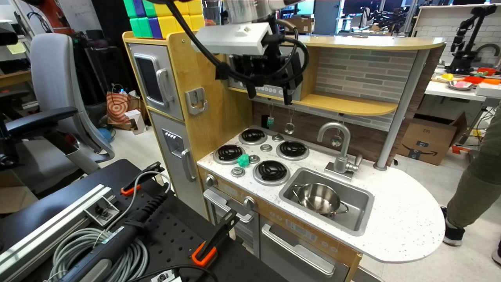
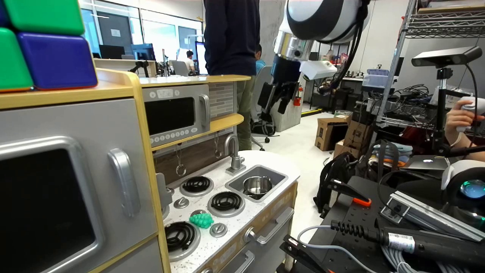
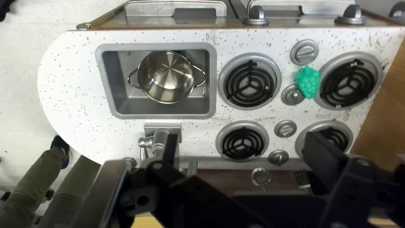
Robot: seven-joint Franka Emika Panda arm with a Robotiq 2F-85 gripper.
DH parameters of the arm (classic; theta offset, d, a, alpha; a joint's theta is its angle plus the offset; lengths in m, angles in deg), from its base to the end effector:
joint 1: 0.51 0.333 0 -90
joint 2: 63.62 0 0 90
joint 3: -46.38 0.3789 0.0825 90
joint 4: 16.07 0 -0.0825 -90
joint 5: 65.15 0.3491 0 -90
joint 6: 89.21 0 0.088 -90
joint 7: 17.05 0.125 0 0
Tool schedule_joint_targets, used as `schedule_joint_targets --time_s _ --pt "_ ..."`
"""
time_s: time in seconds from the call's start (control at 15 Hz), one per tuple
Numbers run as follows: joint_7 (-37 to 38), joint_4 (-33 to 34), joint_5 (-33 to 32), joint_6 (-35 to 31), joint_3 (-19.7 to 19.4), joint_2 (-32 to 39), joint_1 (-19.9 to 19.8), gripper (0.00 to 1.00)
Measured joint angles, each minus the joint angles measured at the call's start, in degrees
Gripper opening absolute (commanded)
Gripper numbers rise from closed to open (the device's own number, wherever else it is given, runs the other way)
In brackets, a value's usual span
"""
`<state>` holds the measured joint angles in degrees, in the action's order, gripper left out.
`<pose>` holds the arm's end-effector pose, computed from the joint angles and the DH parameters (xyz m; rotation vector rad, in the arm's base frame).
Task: Take the blue object from the stove and put it in the pot
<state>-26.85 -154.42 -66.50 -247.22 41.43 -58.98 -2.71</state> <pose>0.5025 -0.0618 0.3771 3.0576 0.1042 0.3950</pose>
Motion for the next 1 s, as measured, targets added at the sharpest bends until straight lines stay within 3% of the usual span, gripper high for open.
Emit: schedule_joint_targets --time_s 0.27,0.6,1.0 --pt "-6.2 0.7 -1.9 -2.3 3.4 6.5 0.2 1.00" --pt "-7.6 2.3 -0.6 -15.7 10.3 18.4 0.3 1.00" --pt "-4.8 12.2 -2.2 -25.5 8.2 35.1 4.4 1.00"
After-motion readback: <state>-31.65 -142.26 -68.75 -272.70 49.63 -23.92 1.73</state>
